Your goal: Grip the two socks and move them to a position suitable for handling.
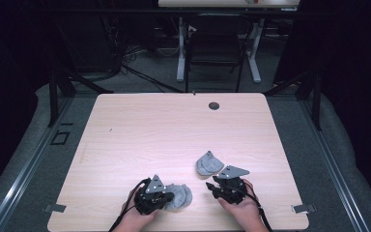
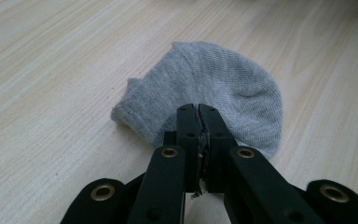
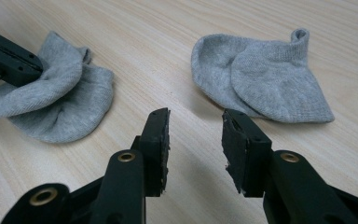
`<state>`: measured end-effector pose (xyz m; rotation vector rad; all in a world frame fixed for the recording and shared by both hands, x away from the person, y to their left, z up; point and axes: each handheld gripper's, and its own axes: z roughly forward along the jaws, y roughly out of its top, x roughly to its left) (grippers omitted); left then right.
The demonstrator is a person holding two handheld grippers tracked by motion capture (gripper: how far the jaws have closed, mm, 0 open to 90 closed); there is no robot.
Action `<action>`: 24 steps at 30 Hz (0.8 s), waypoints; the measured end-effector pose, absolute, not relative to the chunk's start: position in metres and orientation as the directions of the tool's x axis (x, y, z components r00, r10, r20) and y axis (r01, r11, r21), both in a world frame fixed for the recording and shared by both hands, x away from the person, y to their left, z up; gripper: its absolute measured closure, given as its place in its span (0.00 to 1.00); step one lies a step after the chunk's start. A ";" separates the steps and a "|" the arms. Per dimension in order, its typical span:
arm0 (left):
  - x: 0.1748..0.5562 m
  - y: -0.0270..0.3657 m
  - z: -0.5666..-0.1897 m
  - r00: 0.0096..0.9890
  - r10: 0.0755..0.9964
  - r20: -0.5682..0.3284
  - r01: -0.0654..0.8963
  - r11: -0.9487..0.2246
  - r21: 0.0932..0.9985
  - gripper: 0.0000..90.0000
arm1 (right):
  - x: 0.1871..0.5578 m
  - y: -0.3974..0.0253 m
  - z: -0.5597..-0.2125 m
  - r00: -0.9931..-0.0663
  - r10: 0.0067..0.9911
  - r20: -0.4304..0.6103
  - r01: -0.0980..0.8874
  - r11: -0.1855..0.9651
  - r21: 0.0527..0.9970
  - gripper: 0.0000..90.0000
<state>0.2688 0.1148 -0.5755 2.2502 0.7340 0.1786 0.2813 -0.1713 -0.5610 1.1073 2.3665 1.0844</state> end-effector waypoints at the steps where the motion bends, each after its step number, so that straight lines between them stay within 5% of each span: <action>1: 0.268 0.116 -0.575 0.827 0.555 -0.091 0.451 -0.558 0.697 0.98 | 0.281 -0.171 -0.561 -0.654 0.756 0.040 0.521 0.412 0.748 0.68; 24: 0.264 0.134 -0.557 0.823 0.557 -0.114 0.439 -0.496 0.749 0.92 | 0.297 -0.177 -0.548 -0.634 0.773 0.031 0.537 0.411 0.737 0.92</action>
